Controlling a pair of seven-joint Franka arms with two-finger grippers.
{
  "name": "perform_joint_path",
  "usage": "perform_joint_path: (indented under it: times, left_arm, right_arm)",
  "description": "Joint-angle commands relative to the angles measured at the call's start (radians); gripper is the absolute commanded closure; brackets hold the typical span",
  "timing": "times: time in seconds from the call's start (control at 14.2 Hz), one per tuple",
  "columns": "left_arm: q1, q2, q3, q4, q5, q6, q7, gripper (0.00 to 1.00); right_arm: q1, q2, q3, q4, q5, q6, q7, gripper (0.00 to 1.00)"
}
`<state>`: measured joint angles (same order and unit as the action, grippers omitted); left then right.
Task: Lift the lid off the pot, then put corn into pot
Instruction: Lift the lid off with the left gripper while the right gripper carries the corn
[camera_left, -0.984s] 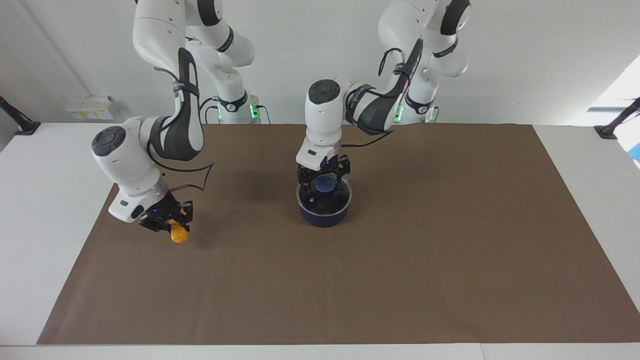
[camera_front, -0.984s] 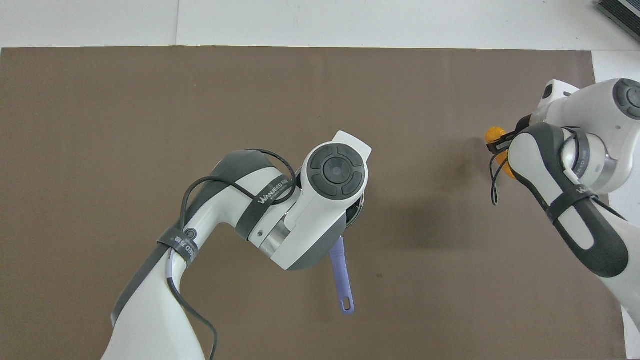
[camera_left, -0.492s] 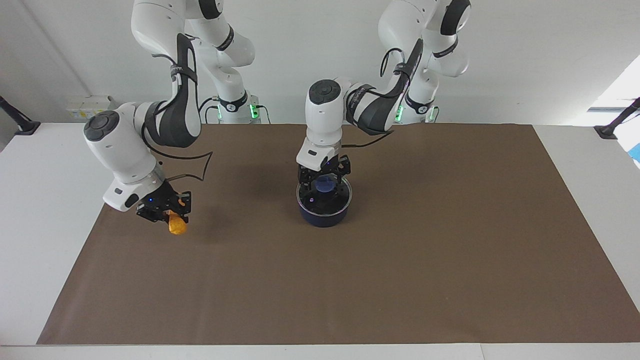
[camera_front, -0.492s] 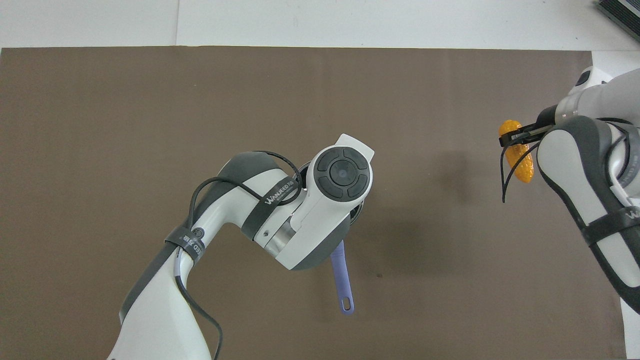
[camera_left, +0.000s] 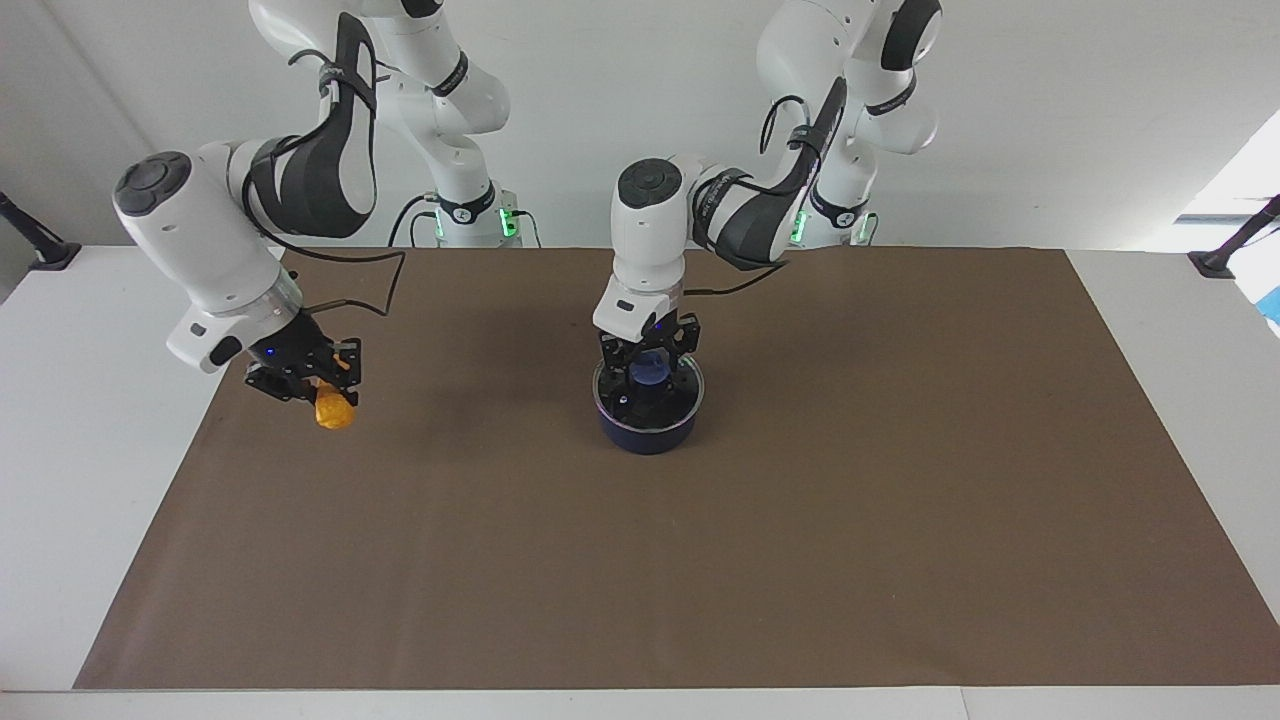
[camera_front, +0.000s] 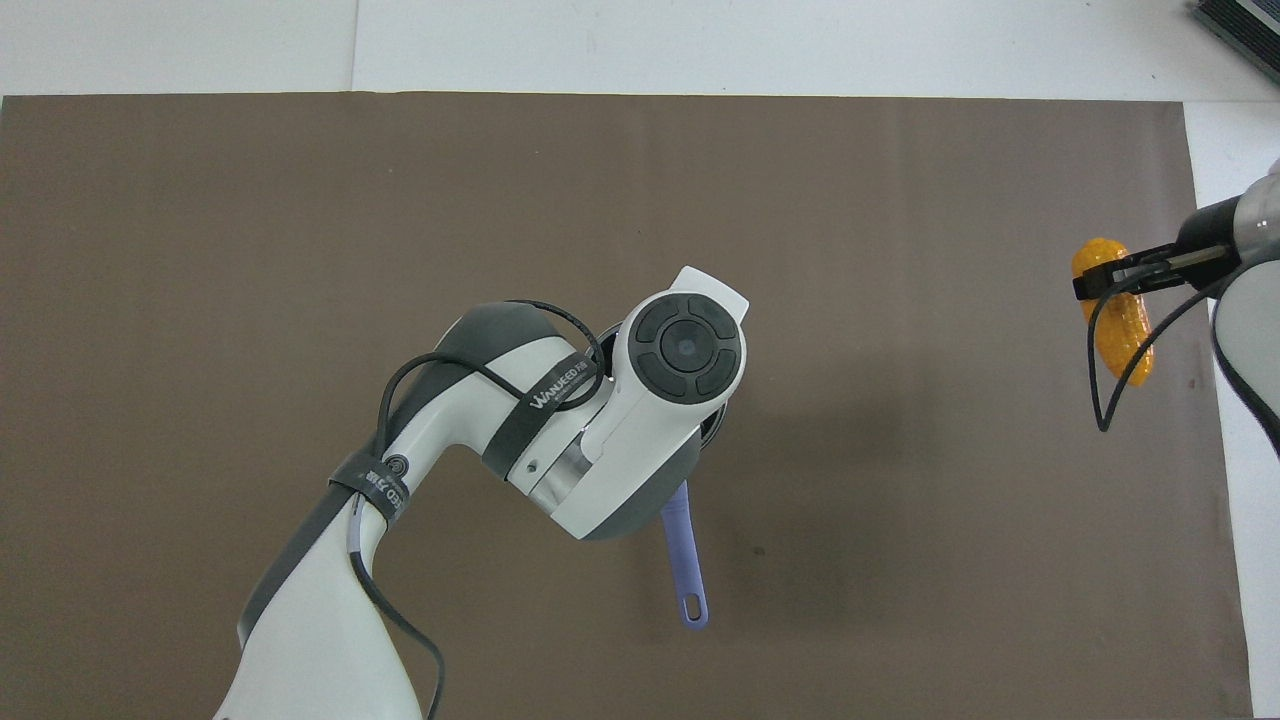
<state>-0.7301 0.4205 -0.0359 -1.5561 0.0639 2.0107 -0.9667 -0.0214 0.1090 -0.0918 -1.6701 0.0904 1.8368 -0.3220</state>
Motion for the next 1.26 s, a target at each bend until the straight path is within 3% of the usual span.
perform_joint_path:
  times: [0.0,0.28,0.49,0.84,1.19]
  left_arm:
    - [-0.009,-0.012,0.019,0.024,0.039,-0.029,-0.015,1.00]
    - [0.001,-0.043,0.027,0.073,0.036,-0.095,-0.009,1.00]
    - [0.090,-0.089,0.027,0.073,0.025,-0.092,0.037,1.00]
    - [0.221,-0.172,0.034,0.062,-0.058,-0.156,0.348,1.00]
    - [0.359,-0.221,0.034,0.060,-0.081,-0.254,0.619,1.00]
  right_arm:
    - [-0.008,-0.057,0.007,-0.008,-0.032,-0.053,0.032,1.00]
    - [0.001,-0.075,0.014,-0.010,-0.055,-0.085,0.104,1.00]
    - [0.017,-0.083,0.024,-0.016,-0.064,-0.085,0.168,1.00]
    - [0.196,-0.060,0.026,-0.020,-0.081,-0.056,0.430,1.00]
    - [0.398,0.056,0.026,-0.014,-0.081,0.073,0.671,1.00]
